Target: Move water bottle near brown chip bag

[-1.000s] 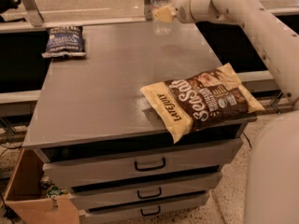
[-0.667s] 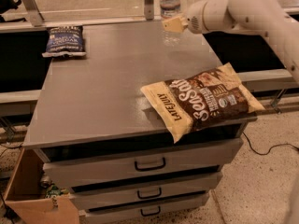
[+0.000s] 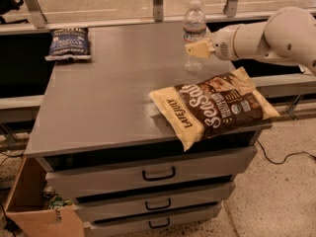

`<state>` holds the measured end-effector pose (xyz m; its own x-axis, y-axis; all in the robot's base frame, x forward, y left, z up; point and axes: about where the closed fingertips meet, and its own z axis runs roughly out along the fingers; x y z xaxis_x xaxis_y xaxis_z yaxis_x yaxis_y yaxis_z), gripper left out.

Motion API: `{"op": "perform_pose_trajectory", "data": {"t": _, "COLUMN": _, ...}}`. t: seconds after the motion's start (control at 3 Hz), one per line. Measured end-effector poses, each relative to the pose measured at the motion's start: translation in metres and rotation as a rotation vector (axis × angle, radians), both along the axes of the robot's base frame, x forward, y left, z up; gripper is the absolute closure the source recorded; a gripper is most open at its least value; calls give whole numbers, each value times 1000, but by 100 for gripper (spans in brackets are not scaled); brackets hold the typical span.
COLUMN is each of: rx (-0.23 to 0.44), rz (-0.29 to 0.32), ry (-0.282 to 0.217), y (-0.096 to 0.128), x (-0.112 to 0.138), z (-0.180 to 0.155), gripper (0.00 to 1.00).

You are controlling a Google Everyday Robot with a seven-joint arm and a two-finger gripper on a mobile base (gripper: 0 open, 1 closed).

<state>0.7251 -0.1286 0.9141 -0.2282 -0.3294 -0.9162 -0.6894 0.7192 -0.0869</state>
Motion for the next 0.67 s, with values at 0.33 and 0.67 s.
{"op": "perform_pose_trajectory", "data": {"t": 0.33, "rx": 14, "rz": -11, "ry": 13, "y": -15, "x": -20, "z": -8, "gripper": 100}}
{"op": "perform_pose_trajectory", "data": {"t": 0.67, "rx": 31, "rz": -24, "ry": 12, "y": -28, "x": -34, "z": -8, "gripper": 100}}
